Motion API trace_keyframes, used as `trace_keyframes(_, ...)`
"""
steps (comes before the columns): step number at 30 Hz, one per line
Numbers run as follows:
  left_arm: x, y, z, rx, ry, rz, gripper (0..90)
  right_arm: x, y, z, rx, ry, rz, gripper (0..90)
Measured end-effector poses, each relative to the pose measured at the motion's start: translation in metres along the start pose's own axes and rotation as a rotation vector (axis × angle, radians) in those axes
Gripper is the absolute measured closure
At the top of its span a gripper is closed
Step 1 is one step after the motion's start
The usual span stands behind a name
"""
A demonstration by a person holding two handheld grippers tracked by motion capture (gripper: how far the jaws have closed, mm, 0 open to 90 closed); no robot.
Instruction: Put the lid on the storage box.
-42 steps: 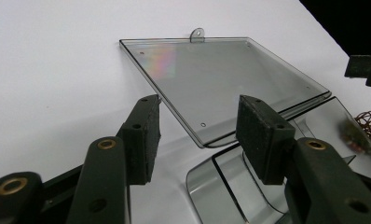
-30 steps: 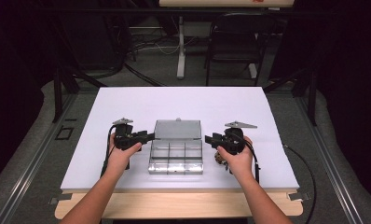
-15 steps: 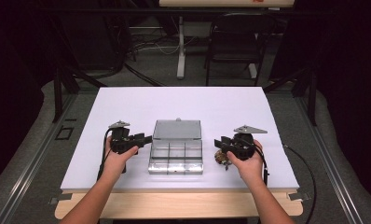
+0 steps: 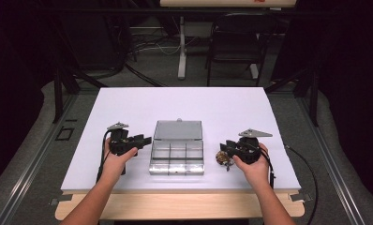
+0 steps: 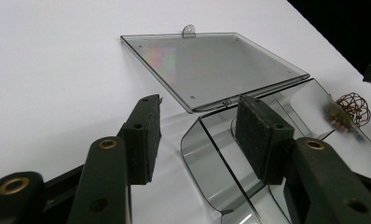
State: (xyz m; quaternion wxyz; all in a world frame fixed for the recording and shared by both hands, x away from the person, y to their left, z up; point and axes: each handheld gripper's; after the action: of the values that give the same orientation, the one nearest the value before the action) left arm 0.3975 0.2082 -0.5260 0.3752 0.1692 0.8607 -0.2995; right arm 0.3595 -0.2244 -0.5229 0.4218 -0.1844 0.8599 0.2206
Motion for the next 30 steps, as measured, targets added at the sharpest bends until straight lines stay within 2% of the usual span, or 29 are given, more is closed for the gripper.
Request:
trace_keyframes(6, 0.0, -0.001, -0.002, -0.001, 0.008, 0.006, 49.2, 0.003, -0.003, -0.001, 0.023, 0.019, -0.018, 60.4)
trace_keyframes(12, -0.001, -0.001, 0.0, -0.001, -0.001, 0.009, 49.2, 0.007, -0.006, -0.002, 0.022, 0.033, -0.017, 58.9)
trace_keyframes(19, -0.003, -0.001, 0.002, 0.006, -0.003, 0.01, 49.2, 0.013, -0.013, -0.003, 0.034, 0.048, 0.017, 58.1)
trace_keyframes(21, -0.003, 0.0, 0.002, 0.006, -0.002, 0.003, 49.3, 0.015, -0.015, -0.001, 0.019, 0.05, 0.035, 58.1)
trace_keyframes(30, -0.005, 0.001, 0.004, 0.012, -0.009, -0.001, 49.3, 0.021, -0.014, 0.003, 0.015, 0.087, 0.027, 58.2)
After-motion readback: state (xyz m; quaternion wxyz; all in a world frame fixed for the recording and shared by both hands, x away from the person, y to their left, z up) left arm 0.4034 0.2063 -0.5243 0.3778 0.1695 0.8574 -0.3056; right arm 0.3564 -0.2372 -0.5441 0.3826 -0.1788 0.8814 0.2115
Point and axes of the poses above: each handheld gripper's, and its own axes: z roughly forward along the jaws, x roughly out of its underside, y roughly to its left
